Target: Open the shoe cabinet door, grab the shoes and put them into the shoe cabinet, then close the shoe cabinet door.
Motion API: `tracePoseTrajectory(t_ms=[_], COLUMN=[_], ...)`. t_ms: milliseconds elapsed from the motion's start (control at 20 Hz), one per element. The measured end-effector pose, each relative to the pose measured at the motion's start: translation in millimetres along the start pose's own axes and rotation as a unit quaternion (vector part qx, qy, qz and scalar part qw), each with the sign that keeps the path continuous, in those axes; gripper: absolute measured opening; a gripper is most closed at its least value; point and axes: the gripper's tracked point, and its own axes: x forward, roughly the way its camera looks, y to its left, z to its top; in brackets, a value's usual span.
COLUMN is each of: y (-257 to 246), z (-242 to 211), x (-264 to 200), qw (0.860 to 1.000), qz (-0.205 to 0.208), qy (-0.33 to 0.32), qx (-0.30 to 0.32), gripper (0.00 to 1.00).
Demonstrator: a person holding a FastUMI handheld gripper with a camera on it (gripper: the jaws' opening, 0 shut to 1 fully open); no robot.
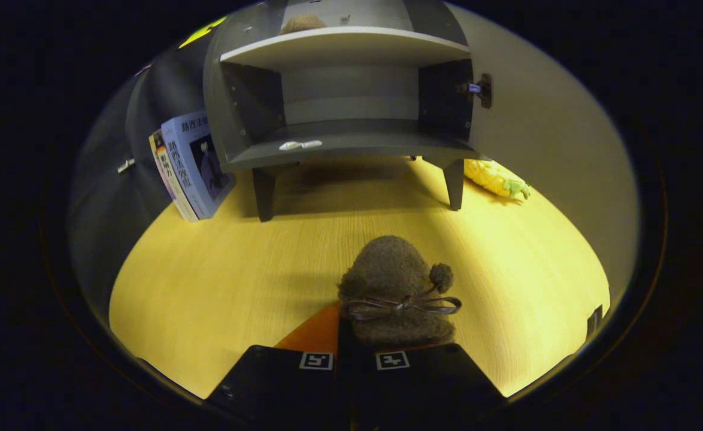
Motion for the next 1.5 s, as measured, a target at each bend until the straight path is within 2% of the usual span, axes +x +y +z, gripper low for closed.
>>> tracePoseTrajectory(t_ms=[200, 550, 800, 1050, 1300, 1500], y=[-4.0, 9.7, 22.4, 27.1, 18.3, 15.7], z=[68.8, 214.9, 322.9, 397.3, 439.6, 458.2], x=[-48.4, -128.0, -152.0, -102.9, -29.0, 20.0], qw=[1.0, 0.997, 0.993, 0.994, 0.996, 0.998], qz=[0.008, 0.039, 0.066, 0.062, 0.034, 0.035], qy=[-0.016, -0.06, -0.1, -0.094, -0.08, -0.06], qx=[-0.005, -0.009, -0.009, -0.003, 0.001, 0.014], gripper=[0.11, 0.11, 0.11, 0.11, 0.11, 0.11])
